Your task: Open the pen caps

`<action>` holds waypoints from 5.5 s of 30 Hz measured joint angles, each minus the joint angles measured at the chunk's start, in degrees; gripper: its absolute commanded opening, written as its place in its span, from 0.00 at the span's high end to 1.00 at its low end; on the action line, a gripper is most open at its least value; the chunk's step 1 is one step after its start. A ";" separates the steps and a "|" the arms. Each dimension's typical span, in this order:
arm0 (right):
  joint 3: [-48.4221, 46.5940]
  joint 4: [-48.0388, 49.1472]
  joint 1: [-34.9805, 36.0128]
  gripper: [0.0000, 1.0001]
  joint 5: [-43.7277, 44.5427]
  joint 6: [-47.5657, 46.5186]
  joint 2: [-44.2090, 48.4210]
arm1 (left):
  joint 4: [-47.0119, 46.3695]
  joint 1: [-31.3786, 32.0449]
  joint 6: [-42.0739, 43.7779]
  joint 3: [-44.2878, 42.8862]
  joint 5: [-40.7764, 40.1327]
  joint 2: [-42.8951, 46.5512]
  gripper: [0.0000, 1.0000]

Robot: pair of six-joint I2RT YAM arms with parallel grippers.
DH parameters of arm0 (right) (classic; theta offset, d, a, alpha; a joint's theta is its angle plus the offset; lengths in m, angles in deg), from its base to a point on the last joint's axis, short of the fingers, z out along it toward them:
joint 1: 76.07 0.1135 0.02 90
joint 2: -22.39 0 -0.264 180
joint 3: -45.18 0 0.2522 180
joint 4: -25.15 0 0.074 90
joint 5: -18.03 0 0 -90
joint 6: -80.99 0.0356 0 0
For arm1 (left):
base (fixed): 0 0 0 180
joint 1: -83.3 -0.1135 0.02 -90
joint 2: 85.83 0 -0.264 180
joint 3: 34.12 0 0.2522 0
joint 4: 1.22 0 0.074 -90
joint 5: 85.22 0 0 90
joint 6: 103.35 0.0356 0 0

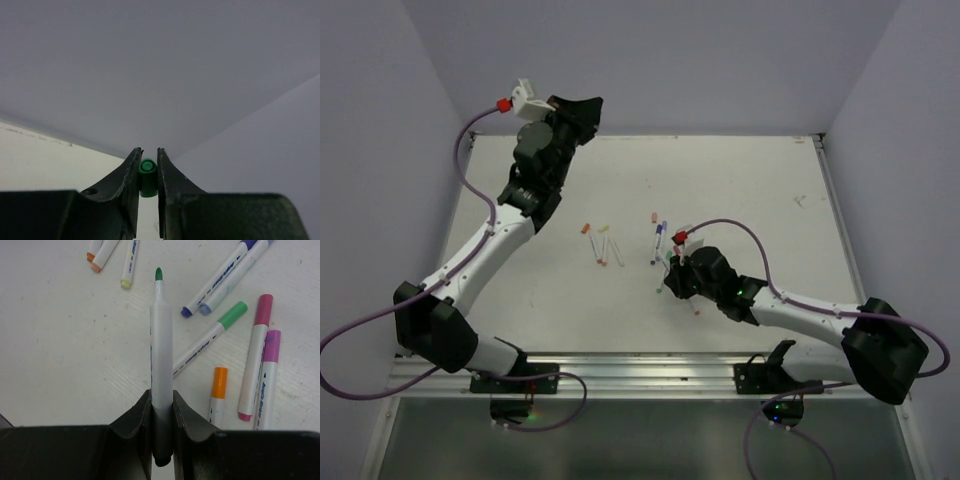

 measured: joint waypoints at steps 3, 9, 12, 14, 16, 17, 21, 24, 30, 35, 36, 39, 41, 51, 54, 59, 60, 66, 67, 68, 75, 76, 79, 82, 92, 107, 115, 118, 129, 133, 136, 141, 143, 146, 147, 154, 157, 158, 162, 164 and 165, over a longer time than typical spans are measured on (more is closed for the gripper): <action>-0.02 -0.07 0.04 1.00 -0.02 0.04 -0.07 | 0.26 -0.26 0.17 -1.99 -0.63 -0.39 1.00; -2.56 -0.17 0.04 1.00 -0.04 -0.02 -1.57 | 2.05 -1.86 2.49 0.31 0.28 0.76 1.00; -6.54 0.15 0.02 1.00 -0.17 0.07 -5.29 | 4.94 -3.50 4.74 5.01 2.08 3.06 1.00; -9.62 0.46 0.04 1.00 -0.20 0.28 -8.50 | 7.58 -4.72 6.67 8.46 3.41 4.57 1.00; -12.70 0.66 0.04 1.00 -0.13 0.61 -11.98 | 10.49 -5.70 8.59 11.74 4.72 5.84 1.00; -14.29 0.83 0.04 1.00 -0.13 0.72 -13.84 | 12.07 -6.08 9.62 13.38 5.35 6.49 1.00; -19.78 1.79 0.07 0.98 0.09 1.25 -21.42 | 17.03 -6.84 12.15 20.65 7.30 9.42 1.00; -23.67 2.43 0.09 0.96 0.13 1.66 -27.52 | 19.06 -7.15 13.18 25.79 8.83 11.87 1.00; -29.00 3.28 0.09 0.87 0.35 2.25 -37.27 | 21.20 -7.26 14.27 30.27 10.43 14.49 1.00; -31.98 4.31 0.09 0.78 1.09 2.99 -41.53 | 21.31 -7.26 14.71 32.13 11.06 14.67 1.00; -32.22 4.37 0.09 0.78 1.42 3.15 -41.72 | 21.40 -7.26 14.86 32.28 11.30 14.67 1.00; -32.41 4.76 0.09 0.71 1.70 3.56 -42.12 | 21.22 -7.28 15.08 32.30 11.56 14.67 1.00; -32.52 5.18 0.11 0.66 1.79 3.93 -42.29 | 21.27 -7.28 15.10 32.30 11.67 14.60 1.00; -32.50 5.79 0.13 0.62 1.79 5.79 -42.32 | 20.94 -7.34 15.54 32.30 11.65 12.15 1.00; -32.37 5.88 0.13 0.55 1.79 6.16 -42.16 | 20.46 -7.45 15.54 32.30 11.69 10.34 1.00; -32.06 2.64 0.13 0.37 2.40 6.12 -39.82 | 19.71 -7.63 15.54 32.24 11.82 5.64 1.00; -32.06 1.53 0.13 0.34 2.97 6.08 -38.77 | 19.76 -7.63 15.56 32.06 11.76 4.20 1.00; -32.00 -3.98 0.13 0.23 6.73 4.09 -29.59 | 19.26 -7.91 15.52 30.56 10.19 -2.40 0.95; -31.89 -4.66 0.13 0.23 7.80 3.67 -27.96 | 19.08 -8.07 15.52 29.88 10.08 -3.80 0.92; -31.65 -5.42 0.13 0.22 8.81 3.13 -26.25 | 18.80 -8.31 15.50 29.20 10.05 -5.22 0.90; -26.34 -9.97 -0.31 0.17 15.58 -0.02 -16.96 | 18.21 -8.85 15.47 27.43 9.70 -10.86 0.74; -25.03 -10.29 -0.57 0.17 16.35 -0.24 -15.93 | 17.90 -8.87 15.47 27.43 9.68 -11.13 0.73; -22.12 -12.66 -2.29 0.17 18.03 -0.44 -14.51 | 16.76 -9.11 15.30 27.41 9.70 -12.13 0.70; -19.63 -15.37 -4.72 0.18 18.80 -0.35 -13.70 | 16.24 -9.18 15.06 27.41 9.73 -13.31 0.64; -17.88 -20.74 -8.66 0.26 18.21 0.31 -9.60 | 16.94 -9.18 14.88 27.41 9.81 -11.15 0.36; -32.41 -21.57 -8.61 0.39 12.92 4.13 -29.46 | 25.92 -9.18 21.38 24.11 2.21 16.50 0.00; -33.73 -21.51 -8.61 0.45 11.87 5.22 -34.49 | 30.77 -9.25 25.99 24.28 0.11 24.50 0.00; -34.01 -21.35 -8.63 0.46 11.65 5.57 -35.32 | 31.23 -9.25 26.45 24.59 -0.17 25.22 0.00; -34.60 -21.27 -8.61 0.46 12.09 5.79 -34.69 | 31.78 -9.25 26.62 25.75 0.85 23.80 0.00; -35.45 -21.16 -8.61 0.46 11.98 5.81 -34.60 | 31.76 -9.25 26.62 25.83 1.36 23.50 0.00; -35.52 -21.18 -8.61 0.46 11.89 6.03 -34.60 | 31.74 -9.25 26.62 26.05 1.38 23.50 0.00; -35.98 -21.20 -8.61 0.46 11.89 6.43 -34.67 | 31.74 -9.25 26.62 26.60 1.40 23.43 0.00; -36.72 -21.16 -8.61 0.46 11.87 6.64 -34.86 | 31.74 -9.25 26.62 26.60 1.42 23.43 0.00; -37.77 -21.07 -8.61 0.48 11.89 6.75 -35.63 | 31.74 -9.25 26.62 26.60 1.42 23.43 0.00; -38.10 -20.92 -8.63 0.49 11.91 6.80 -36.06 | 31.71 -9.25 26.62 26.60 1.42 23.43 0.00; -37.99 -20.63 -8.66 0.54 12.09 7.13 -38.07 | 31.71 -9.25 26.62 26.62 1.44 23.43 0.00; -37.48 -20.13 -8.72 0.57 12.11 7.13 -38.07 | 31.71 -9.25 26.62 26.69 1.46 23.43 0.00; -37.38 -20.11 -8.81 0.57 12.11 7.10 -38.07 | 31.71 -9.25 26.62 26.69 1.49 23.43 0.00; -37.07 -19.98 -9.86 0.60 12.11 7.02 -38.16 | 31.67 -9.25 26.62 26.69 1.68 23.41 0.00; -37.07 -19.80 -10.58 0.60 12.13 6.80 -38.36 | 31.67 -9.25 26.62 26.69 1.77 23.41 0.00; -37.07 -19.78 -10.93 0.60 12.13 6.62 -38.53 | 31.65 -9.25 26.62 26.69 1.81 23.41 0.00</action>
